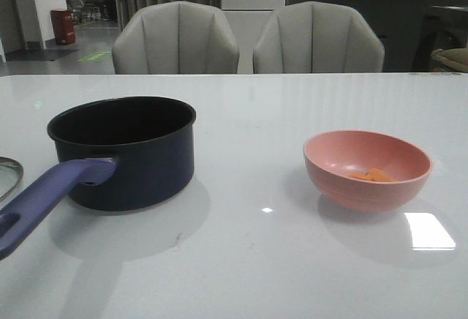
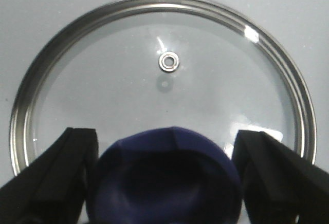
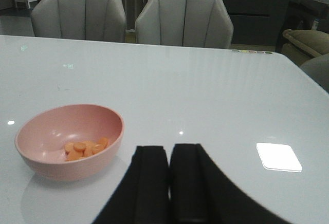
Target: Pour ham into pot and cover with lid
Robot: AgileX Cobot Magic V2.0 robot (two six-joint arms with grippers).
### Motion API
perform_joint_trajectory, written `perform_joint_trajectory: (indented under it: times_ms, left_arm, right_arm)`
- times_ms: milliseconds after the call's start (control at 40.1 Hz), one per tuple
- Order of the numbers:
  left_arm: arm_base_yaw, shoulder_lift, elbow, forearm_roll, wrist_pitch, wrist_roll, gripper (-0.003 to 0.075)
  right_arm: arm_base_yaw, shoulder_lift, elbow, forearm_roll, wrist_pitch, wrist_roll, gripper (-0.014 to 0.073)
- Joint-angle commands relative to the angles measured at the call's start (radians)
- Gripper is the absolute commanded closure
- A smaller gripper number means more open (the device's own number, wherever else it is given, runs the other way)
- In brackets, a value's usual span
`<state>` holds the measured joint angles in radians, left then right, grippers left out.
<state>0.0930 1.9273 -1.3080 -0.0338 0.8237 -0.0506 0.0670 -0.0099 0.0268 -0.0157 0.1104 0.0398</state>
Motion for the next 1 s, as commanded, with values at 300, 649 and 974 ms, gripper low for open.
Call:
perform_joint_trajectory:
  times_ms: [300,649,974]
  left_arm:
    - [-0.018,-0.121,-0.121,0.001,0.082,0.051,0.0296]
    - [-0.019,-0.375,-0.075,-0.049,0.038,0.051,0.0374]
    - [-0.108,-0.733,0.252,0.012,-0.264,0.051,0.0374]
  right_arm:
    - [-0.006,-0.021,-0.005,-0.012,-0.084,-0.006,0.0433]
    - [-0.006,-0.021,-0.005,-0.012,-0.084,-0.006,0.0433]
    - [-0.006,-0.021,-0.005,-0.012,-0.084,-0.006,0.0433]
